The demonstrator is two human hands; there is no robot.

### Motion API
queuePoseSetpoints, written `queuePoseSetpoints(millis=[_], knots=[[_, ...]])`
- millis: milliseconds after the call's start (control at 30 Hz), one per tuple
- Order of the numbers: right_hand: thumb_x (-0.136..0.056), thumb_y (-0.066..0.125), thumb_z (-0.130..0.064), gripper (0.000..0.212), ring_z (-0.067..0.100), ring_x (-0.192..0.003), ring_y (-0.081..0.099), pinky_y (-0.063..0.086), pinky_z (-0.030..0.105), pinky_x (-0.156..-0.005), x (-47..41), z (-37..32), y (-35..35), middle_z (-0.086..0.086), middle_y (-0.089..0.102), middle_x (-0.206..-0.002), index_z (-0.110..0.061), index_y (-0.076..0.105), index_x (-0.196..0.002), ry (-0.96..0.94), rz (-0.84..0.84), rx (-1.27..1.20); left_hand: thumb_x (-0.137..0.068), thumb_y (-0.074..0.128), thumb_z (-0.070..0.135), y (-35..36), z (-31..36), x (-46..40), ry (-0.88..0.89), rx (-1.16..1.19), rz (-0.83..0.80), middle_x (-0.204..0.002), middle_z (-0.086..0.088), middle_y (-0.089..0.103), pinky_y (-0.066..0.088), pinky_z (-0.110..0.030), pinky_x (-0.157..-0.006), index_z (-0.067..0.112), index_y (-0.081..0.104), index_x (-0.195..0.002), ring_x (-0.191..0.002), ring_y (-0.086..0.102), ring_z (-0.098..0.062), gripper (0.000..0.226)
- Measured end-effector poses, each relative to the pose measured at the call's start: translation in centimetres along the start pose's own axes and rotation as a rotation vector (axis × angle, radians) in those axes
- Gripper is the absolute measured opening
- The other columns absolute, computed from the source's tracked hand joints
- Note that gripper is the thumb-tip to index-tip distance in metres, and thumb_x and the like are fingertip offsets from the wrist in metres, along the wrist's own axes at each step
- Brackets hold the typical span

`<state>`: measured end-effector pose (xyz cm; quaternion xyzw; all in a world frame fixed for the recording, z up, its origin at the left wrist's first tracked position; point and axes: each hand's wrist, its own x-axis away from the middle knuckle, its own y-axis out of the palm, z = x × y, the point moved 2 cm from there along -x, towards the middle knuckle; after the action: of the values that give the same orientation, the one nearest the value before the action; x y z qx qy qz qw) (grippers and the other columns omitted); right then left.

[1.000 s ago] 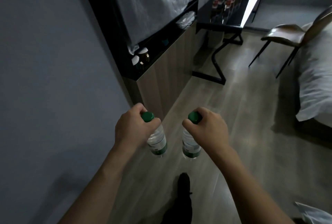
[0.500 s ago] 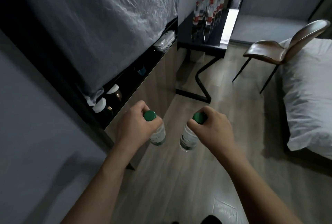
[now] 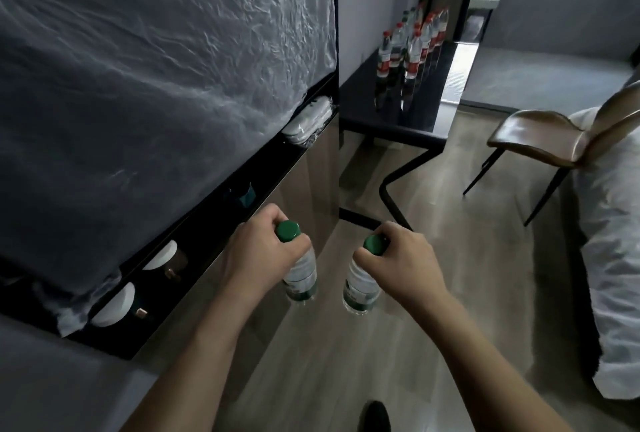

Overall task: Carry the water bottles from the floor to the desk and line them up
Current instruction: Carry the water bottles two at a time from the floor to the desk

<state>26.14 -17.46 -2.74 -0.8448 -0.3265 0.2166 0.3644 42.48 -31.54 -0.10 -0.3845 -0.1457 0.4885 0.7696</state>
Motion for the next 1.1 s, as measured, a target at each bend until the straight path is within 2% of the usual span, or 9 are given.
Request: queuePoseSetpoints(millis=[67,200,300,367,600,800,933,1100], knots=[[-0.064,0.055,-0.046,0.023,0.007,-0.055,0.053,0.040,0.025,-0.047,-3.8,0.6,-0.9,-0.008,0.054,-0.058,-0.023,0.052,-0.067,-0.045,0.017,0.001,-0.058,0.061,0.050,1.1,1.7,-3.0,0.007,0.012,0.052,-0.056,0.010,0.058,0.045,-0.028,-0.050,0.025,0.050,-0.070,-0.055,0.056,-0.009,0.029],[-0.066,0.057,-0.045,0.026,0.011,-0.056,0.052,0.043,0.031,-0.047,-10.5,1.9,-2.5,-0.005,0.052,-0.057,-0.020,0.051,-0.067,-0.076,0.061,-0.006,-0.062,0.065,0.050,3.6,4.4,-8.2,0.035,0.046,0.099,-0.060,0.013,0.060,0.046,-0.029,-0.055,0.029,0.051,-0.072,-0.060,0.058,-0.007,0.027],[-0.068,0.060,-0.043,0.021,0.009,-0.054,0.049,0.033,0.024,-0.047,-14.0,3.2,-2.8,-0.008,0.048,-0.054,-0.026,0.047,-0.065,-0.073,0.064,-0.024,-0.066,0.070,0.046,5.2,5.4,-11.1,0.035,0.085,0.102,-0.062,0.015,0.062,0.045,-0.026,-0.054,0.030,0.052,-0.072,-0.059,0.058,-0.003,0.025],[-0.067,0.060,-0.042,0.022,0.009,-0.054,0.049,0.031,0.023,-0.048,-16.8,3.9,-2.8,-0.008,0.047,-0.054,-0.026,0.046,-0.064,-0.058,0.064,-0.030,-0.066,0.071,0.043,6.2,5.9,-13.6,0.024,0.125,0.109,-0.062,0.015,0.062,0.045,-0.026,-0.054,0.030,0.053,-0.071,-0.057,0.057,-0.003,0.024],[-0.066,0.058,-0.046,0.023,0.010,-0.060,0.056,0.046,0.028,-0.053,-27.3,7.1,-1.3,-0.008,0.057,-0.062,-0.023,0.057,-0.069,0.010,0.039,-0.003,-0.064,0.072,0.039,11.9,6.6,-23.5,0.000,0.143,-0.012,-0.059,0.010,0.061,0.053,-0.036,-0.059,0.025,0.056,-0.071,-0.055,0.056,-0.012,0.022],[-0.066,0.063,-0.041,0.024,0.008,-0.055,0.051,0.032,0.023,-0.048,-38.9,8.0,-1.1,-0.008,0.051,-0.055,-0.024,0.047,-0.061,-0.005,0.090,0.028,-0.063,0.067,0.043,15.4,8.2,-34.5,0.067,0.139,-0.028,-0.061,0.015,0.059,0.044,-0.027,-0.053,0.027,0.053,-0.071,-0.054,0.054,-0.006,0.023],[-0.066,0.063,-0.041,0.019,0.006,-0.059,0.053,0.037,0.024,-0.051,-45.3,8.4,-1.8,-0.010,0.055,-0.058,-0.024,0.053,-0.067,0.020,0.140,0.010,-0.066,0.068,0.042,16.9,10.2,-41.5,0.117,0.141,-0.019,-0.061,0.019,0.057,0.037,-0.022,-0.051,0.030,0.052,-0.071,-0.055,0.053,-0.004,0.021],[-0.065,0.060,-0.045,0.022,0.008,-0.061,0.053,0.038,0.027,-0.052,-50.6,11.3,-2.8,-0.010,0.054,-0.060,-0.024,0.052,-0.068,0.100,0.181,-0.003,-0.065,0.068,0.040,20.4,13.1,-47.5,0.148,0.169,-0.056,-0.061,0.015,0.059,0.038,-0.021,-0.049,0.030,0.052,-0.070,-0.055,0.054,-0.005,0.019]])
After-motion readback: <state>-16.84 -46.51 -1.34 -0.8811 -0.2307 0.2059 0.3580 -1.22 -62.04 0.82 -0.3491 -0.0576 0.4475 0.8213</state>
